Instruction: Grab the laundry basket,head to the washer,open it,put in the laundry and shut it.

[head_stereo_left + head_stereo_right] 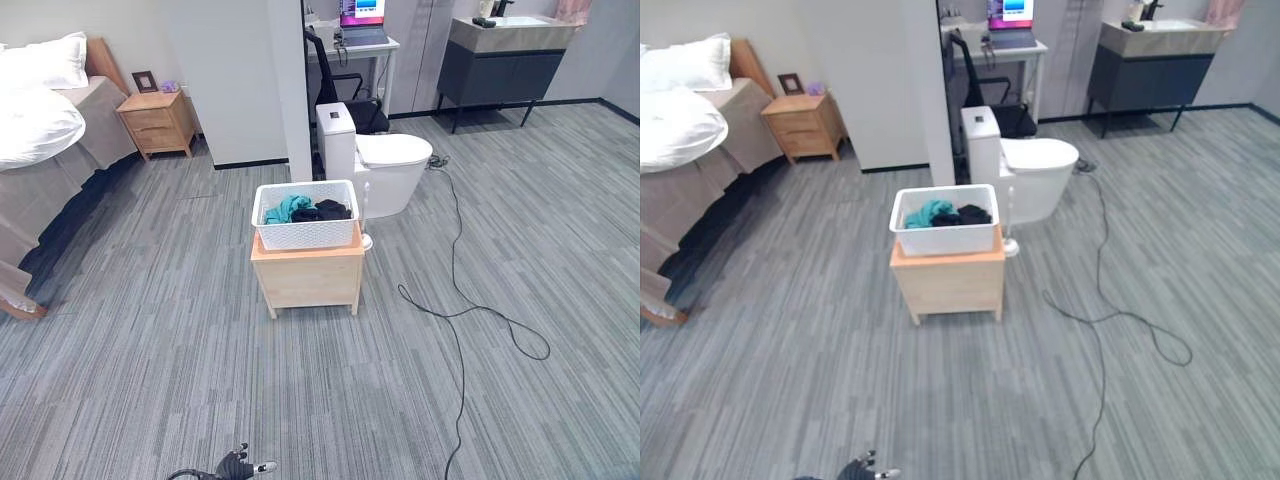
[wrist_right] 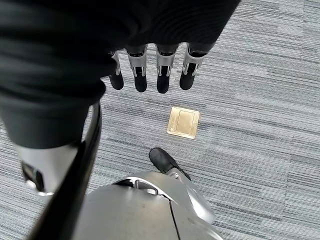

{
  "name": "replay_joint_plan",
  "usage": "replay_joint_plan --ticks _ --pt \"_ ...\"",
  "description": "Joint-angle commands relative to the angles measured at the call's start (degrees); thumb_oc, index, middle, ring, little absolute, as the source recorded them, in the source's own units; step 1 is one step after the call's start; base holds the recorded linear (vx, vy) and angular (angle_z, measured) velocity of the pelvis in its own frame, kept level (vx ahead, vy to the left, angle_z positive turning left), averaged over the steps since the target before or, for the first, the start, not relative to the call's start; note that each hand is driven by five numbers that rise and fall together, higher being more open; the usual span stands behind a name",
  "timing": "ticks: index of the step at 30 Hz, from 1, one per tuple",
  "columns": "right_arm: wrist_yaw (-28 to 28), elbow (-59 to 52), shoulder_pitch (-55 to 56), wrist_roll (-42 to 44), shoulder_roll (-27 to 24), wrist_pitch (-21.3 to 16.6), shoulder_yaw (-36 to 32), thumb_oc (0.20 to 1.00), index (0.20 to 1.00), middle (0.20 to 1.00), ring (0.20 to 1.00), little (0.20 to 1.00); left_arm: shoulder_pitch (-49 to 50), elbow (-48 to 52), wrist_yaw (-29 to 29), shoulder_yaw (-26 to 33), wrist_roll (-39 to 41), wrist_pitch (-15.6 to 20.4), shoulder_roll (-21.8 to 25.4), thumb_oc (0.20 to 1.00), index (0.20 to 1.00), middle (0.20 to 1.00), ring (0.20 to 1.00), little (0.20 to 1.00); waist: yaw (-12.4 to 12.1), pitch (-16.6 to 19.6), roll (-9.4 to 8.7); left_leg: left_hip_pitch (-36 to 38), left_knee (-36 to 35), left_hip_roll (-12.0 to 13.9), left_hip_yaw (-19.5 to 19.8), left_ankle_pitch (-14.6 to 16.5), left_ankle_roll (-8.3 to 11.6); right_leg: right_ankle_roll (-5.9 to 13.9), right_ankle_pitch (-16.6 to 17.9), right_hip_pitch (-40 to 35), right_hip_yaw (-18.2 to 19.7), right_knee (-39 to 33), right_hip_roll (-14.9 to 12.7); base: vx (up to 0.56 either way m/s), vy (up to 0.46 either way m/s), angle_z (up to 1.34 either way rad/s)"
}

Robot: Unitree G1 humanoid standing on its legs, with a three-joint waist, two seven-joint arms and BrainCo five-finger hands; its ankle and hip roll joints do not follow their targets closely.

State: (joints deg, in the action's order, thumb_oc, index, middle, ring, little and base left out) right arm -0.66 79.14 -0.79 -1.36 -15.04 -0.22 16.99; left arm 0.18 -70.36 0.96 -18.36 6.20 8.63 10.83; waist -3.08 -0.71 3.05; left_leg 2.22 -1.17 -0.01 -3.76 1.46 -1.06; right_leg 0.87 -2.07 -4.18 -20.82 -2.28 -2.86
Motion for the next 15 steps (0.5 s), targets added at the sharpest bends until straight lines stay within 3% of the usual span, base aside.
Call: replay_joint_plan --ticks 1,15 --pt "1.08 3.7 -0.82 -1.1 1.82 -0.1 2.43 1.0 1.0 1.0 1.0 1.0 -2.44 -2.27 0.45 0.67 -1.67 1.66 0.92 1.0 1.0 1.0 1.0 1.0 -1.16 0.56 -2.9 -1.36 -3.83 3.05 2.54 -0.91 4.11 6.5 0.51 -2.34 0.65 -2.72 -7.46 0.0 0.0 0.0" --pt "0.71 4.0 -1.12 -0.71 1.93 -0.13 2.04 1.0 1.0 1.0 1.0 1.0 -2.45 -2.46 0.8 1.23 -1.06 1.61 0.79 1.0 1.0 1.0 1.0 1.0 -1.21 0.42 -2.82 -1.44 -3.83 3.37 2.73 -1.08 4.35 6.38 0.23 -2.43 0.24 -2.72 -7.29 0.0 0.0 0.0"
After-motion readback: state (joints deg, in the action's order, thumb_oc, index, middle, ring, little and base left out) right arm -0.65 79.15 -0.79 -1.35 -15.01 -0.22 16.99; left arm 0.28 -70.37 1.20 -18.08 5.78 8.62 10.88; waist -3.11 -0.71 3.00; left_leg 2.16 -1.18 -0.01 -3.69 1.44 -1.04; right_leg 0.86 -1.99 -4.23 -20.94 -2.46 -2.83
